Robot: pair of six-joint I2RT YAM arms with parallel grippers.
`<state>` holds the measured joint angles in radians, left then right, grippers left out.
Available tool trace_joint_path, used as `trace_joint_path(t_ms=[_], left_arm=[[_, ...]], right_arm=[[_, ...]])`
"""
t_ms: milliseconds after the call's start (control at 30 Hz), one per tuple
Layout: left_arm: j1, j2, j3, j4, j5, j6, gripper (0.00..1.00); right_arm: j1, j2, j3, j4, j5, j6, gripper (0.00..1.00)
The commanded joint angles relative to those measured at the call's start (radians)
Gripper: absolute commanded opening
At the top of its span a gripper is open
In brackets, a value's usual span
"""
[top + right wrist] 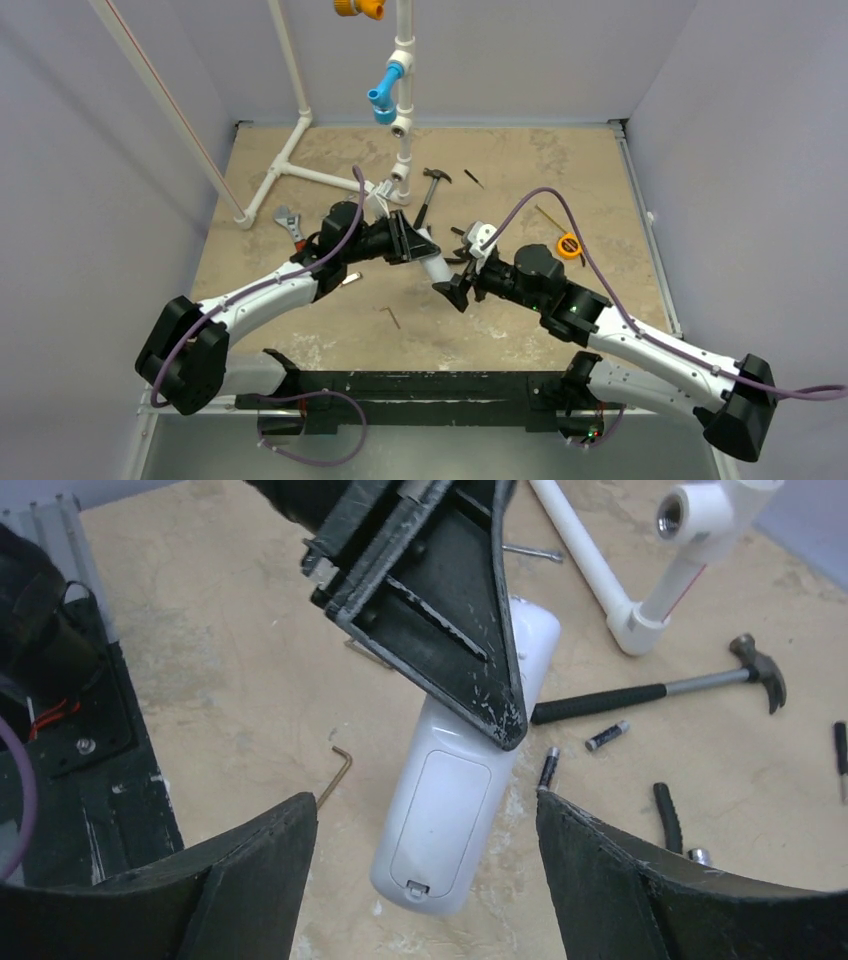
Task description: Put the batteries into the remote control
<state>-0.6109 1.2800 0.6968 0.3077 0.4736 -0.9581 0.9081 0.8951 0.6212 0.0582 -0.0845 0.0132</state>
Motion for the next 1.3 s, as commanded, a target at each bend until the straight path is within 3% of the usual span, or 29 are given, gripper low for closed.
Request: trace_joint_path(t_ms=[0,100,200,567,933,1267], left_arm=[[0.004,0.007,0.033,0.010,0.105,0.071,0.00],[0.003,0.021,0.025,0.003,0.155,0.088,0.00],[0.003,0.012,0.000,0.005,0.180,0.099,0.00],[0.001,0.012,-0.038,0.085,0.263,0.042,0.00],[-0.006,0.027,-0.053,0.151,0.296,-0.012,0.00],[-0.006,0.043,-0.050,0.170,0.296,-0.039,0.00]], right_arm=[[0.002,-0.047,0.083,-0.134,-0.122,-0.240,0.77],[0.002,-0.027,0.160,-0.355,-0.217,-0.390,0.75],[0.002,-0.032,0.172,-0.419,-0.227,-0.428,0.70],[0.003,-0.056,0.096,-0.397,-0.318,-0.624,0.57],[0.010,-0.051,0.067,-0.326,-0.328,-0.656,0.41],[0.019,-0.055,0.058,-0.336,-0.344,-0.670,0.43]])
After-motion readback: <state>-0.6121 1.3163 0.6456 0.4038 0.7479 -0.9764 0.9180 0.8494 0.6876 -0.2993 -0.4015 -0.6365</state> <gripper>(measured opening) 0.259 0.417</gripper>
